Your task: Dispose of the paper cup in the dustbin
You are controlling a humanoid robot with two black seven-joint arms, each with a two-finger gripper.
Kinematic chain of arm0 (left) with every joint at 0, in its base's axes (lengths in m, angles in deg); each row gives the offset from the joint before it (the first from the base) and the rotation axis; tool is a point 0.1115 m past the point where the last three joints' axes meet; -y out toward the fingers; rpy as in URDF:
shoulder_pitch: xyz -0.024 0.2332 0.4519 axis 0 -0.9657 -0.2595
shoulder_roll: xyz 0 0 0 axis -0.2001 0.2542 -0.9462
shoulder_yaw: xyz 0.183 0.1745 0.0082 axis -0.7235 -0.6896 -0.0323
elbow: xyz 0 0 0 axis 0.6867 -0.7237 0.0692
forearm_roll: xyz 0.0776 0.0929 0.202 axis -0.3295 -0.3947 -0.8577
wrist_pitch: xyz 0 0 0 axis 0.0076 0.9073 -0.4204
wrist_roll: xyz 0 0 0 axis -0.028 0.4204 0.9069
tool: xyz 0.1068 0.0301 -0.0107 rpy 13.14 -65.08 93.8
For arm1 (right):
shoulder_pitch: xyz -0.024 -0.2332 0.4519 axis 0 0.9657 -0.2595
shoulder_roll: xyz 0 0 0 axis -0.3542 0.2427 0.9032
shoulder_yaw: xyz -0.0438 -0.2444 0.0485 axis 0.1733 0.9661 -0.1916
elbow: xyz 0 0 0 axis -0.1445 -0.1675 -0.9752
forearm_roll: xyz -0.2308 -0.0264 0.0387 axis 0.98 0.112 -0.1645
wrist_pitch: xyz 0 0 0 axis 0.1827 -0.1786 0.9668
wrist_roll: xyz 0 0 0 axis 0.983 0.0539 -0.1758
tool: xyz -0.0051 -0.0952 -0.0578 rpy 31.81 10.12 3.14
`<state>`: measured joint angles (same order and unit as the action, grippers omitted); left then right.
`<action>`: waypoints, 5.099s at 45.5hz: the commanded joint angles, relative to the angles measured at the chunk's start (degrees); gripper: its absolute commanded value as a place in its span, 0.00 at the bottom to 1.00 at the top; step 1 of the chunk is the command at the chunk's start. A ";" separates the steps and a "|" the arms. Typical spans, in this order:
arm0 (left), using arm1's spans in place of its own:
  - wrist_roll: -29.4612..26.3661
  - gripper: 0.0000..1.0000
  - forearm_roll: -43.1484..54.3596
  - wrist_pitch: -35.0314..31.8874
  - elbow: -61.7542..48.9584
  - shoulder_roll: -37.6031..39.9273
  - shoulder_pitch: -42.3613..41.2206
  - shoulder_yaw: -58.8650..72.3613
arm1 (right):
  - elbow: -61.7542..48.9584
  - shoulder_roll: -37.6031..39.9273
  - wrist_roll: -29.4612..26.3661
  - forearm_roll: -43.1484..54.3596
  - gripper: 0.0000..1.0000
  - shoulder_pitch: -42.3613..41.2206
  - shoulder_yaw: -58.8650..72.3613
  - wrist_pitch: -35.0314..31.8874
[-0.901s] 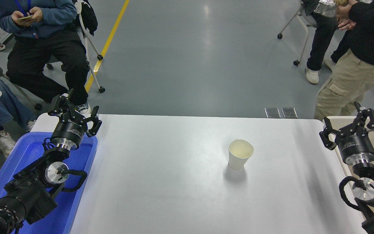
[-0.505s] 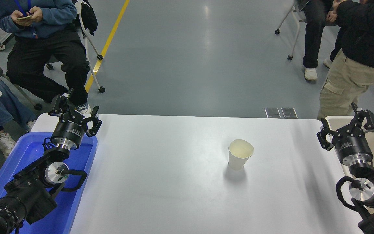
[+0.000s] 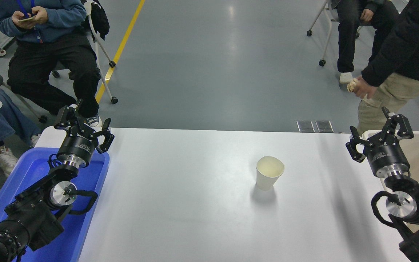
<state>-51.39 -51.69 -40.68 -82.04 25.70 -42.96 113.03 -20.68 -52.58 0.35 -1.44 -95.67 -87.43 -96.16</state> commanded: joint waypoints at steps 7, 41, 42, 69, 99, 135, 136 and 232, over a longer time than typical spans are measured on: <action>0.00 1.00 0.01 0.00 0.00 0.00 0.01 0.00 | 13.83 12.63 -7.49 14.50 0.99 -8.91 20.03 3.84; 0.00 1.00 0.01 0.00 0.00 0.00 0.01 0.00 | 16.13 9.39 -8.56 45.98 0.99 -42.84 70.83 3.41; 0.00 1.00 0.01 0.00 0.00 0.00 0.01 0.00 | 15.78 8.77 -8.56 45.98 0.99 -43.19 71.62 3.41; 0.00 1.00 0.01 0.00 0.00 0.00 0.01 0.00 | -5.67 -7.05 -8.38 46.51 0.99 -40.65 79.28 4.20; 0.00 1.00 0.01 0.00 0.00 0.00 0.01 0.00 | -10.42 -10.57 -5.22 46.68 0.29 -37.48 81.47 8.59; 0.00 1.00 0.01 -0.09 0.00 0.00 0.01 0.00 | -8.67 -8.82 -2.32 45.02 0.00 -43.81 83.05 7.63; 0.00 1.00 0.09 -0.09 0.00 0.00 0.01 0.00 | -7.53 -7.94 -2.32 44.58 0.00 -44.51 83.23 7.54; 0.00 1.00 0.01 -0.09 0.00 0.00 0.01 0.00 | -12.09 34.08 -2.49 14.00 0.00 -32.66 89.12 10.61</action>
<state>-51.40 -51.68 -40.76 -82.05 25.70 -42.97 113.03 -27.92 -18.72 -2.08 24.19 -140.48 4.46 -90.92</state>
